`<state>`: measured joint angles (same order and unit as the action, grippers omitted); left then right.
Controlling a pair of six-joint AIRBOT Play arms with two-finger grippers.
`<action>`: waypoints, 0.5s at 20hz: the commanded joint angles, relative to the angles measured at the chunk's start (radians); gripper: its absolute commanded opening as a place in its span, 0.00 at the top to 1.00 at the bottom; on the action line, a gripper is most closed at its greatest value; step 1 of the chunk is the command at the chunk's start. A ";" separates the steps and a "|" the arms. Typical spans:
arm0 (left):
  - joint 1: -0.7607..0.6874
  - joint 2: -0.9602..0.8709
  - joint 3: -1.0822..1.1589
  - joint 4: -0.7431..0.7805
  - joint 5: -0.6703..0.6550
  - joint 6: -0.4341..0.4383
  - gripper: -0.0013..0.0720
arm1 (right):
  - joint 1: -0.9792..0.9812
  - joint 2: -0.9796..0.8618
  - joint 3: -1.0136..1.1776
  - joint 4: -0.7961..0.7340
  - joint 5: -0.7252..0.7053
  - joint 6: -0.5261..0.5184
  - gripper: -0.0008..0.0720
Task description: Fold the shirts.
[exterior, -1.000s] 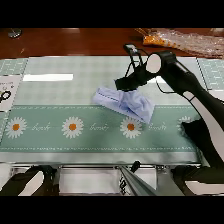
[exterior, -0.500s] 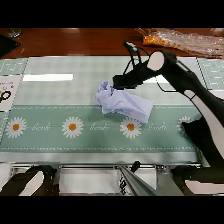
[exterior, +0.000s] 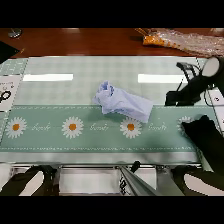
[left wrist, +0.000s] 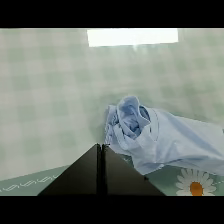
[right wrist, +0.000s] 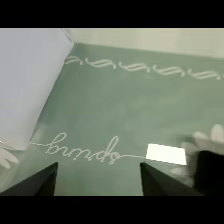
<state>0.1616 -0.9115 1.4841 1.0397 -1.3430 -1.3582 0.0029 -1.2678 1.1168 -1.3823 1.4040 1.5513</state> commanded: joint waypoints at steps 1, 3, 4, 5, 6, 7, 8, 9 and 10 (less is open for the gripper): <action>0.001 0.000 0.000 0.040 -0.001 0.011 0.96 | -0.124 0.099 -0.317 0.359 -0.241 -0.031 0.16; 0.001 0.000 0.000 0.046 -0.004 0.011 0.96 | -0.132 0.098 -0.427 0.529 -0.389 -0.075 0.16; 0.001 0.000 0.000 0.046 -0.004 0.011 0.96 | -0.125 0.093 -0.463 0.621 -0.459 -0.100 0.16; 0.001 0.000 0.000 0.046 -0.004 0.011 0.96 | -0.114 0.089 -0.486 0.699 -0.517 -0.125 0.16; 0.001 0.000 0.000 0.046 -0.004 0.011 0.96 | -0.098 0.080 -0.496 0.753 -0.559 -0.145 0.16; 0.001 0.000 0.000 0.046 -0.004 0.011 0.96 | -0.077 0.066 -0.497 0.769 -0.594 -0.146 0.16; 0.001 0.000 0.000 0.046 -0.004 0.011 0.96 | -0.056 0.048 -0.497 0.772 -0.627 -0.146 0.16; 0.001 0.000 0.000 0.046 -0.003 0.011 0.96 | -0.038 0.028 -0.497 0.772 -0.658 -0.144 0.16; 0.001 0.000 0.000 0.046 -0.003 0.011 0.96 | -0.020 0.001 -0.497 0.786 -0.680 -0.138 0.16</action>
<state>0.1616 -0.9115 1.4841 1.0824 -1.3468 -1.3468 -0.0563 -1.2243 0.6498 -0.7036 0.8581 1.4296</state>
